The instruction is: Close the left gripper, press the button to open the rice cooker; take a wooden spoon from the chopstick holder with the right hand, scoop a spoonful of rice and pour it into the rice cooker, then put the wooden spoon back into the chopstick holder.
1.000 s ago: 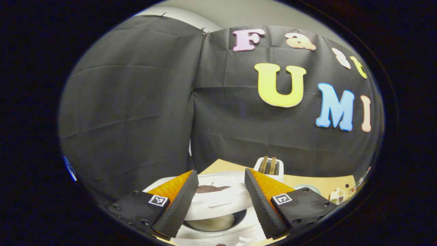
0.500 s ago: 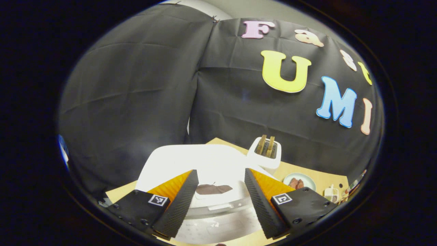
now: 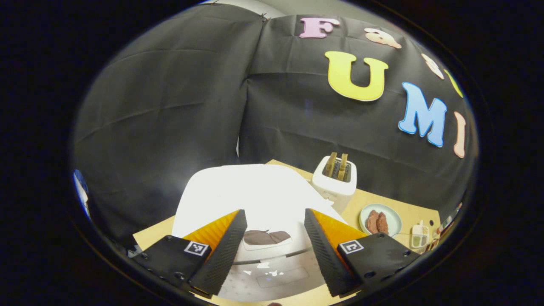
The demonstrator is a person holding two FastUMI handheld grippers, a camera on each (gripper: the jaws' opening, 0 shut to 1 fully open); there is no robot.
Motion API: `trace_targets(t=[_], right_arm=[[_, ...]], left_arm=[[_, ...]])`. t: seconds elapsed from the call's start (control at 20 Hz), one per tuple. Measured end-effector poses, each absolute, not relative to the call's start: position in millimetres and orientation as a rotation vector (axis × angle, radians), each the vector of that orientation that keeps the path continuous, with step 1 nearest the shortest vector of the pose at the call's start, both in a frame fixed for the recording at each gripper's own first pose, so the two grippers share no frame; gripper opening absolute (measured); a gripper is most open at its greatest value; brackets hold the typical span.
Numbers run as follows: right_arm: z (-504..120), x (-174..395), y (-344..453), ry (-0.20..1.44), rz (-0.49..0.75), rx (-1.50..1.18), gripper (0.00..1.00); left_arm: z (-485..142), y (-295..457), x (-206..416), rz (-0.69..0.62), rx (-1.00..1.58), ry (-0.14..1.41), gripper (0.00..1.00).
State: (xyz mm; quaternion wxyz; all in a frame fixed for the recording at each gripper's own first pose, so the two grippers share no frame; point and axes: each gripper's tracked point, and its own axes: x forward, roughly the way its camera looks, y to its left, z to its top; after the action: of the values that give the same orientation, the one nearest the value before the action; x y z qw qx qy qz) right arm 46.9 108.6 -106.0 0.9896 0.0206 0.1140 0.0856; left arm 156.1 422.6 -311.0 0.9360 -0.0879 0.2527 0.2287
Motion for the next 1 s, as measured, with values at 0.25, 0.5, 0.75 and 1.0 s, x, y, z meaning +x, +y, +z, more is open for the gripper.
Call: trace_targets(t=[0.25,0.5,0.75,1.0], right_arm=[[-112.6,44.0,118.4,0.242,0.181,0.039,1.00],[-112.2,42.7,120.7,0.240,0.177,0.040,0.99],[-109.9,43.3,116.1,0.227,0.161,0.040,1.00],[-98.1,45.1,114.8,0.196,0.172,0.048,1.00]], left_arm=[[-323.8,421.4,151.4,0.445,-0.128,0.587,0.97],[-320.8,422.6,154.9,0.437,-0.100,0.579,0.96],[-312.7,417.9,159.4,0.399,-0.084,0.573,0.91],[-210.7,365.3,171.7,0.281,-0.071,0.323,0.98]])
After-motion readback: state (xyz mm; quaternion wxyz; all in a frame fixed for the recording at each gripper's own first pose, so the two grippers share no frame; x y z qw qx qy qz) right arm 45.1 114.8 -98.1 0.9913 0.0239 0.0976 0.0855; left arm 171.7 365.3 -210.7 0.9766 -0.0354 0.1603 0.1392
